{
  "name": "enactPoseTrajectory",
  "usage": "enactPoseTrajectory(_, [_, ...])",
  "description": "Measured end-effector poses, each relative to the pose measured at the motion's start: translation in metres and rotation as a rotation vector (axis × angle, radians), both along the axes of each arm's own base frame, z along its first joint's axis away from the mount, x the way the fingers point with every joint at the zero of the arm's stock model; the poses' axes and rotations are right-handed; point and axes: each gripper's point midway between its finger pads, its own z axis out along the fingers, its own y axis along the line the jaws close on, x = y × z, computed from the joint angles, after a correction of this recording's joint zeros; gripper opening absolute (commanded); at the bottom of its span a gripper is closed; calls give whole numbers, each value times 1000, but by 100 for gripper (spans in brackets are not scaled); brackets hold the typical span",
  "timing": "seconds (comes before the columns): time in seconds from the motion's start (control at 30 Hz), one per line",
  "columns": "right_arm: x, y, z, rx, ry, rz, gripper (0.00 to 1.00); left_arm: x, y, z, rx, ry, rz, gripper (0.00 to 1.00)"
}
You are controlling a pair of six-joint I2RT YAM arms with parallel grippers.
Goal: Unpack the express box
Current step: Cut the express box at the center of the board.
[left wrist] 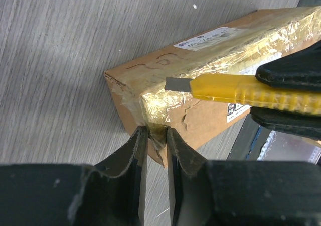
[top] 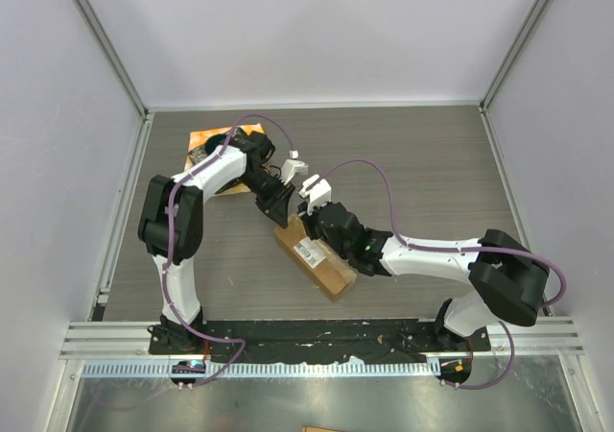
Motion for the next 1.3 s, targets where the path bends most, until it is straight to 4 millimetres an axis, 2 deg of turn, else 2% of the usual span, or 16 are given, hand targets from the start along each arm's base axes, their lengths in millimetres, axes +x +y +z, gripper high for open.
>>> enactPoseTrajectory(0.67, [1,1,-4,0,12,8,1,-1,-1,0,-9,11,0,12])
enactPoseTrajectory(0.8, [1,0,0,6,7,8,1,-1,-1,0,-10,13,1,10])
enactPoseTrajectory(1.03, [-1,-1,23,56,-20,18,1,-1,-1,0,-11,16,2,10])
enactPoseTrajectory(1.3, [-3,0,21,55,-12,27,1,-1,-1,0,-10,16,2,9])
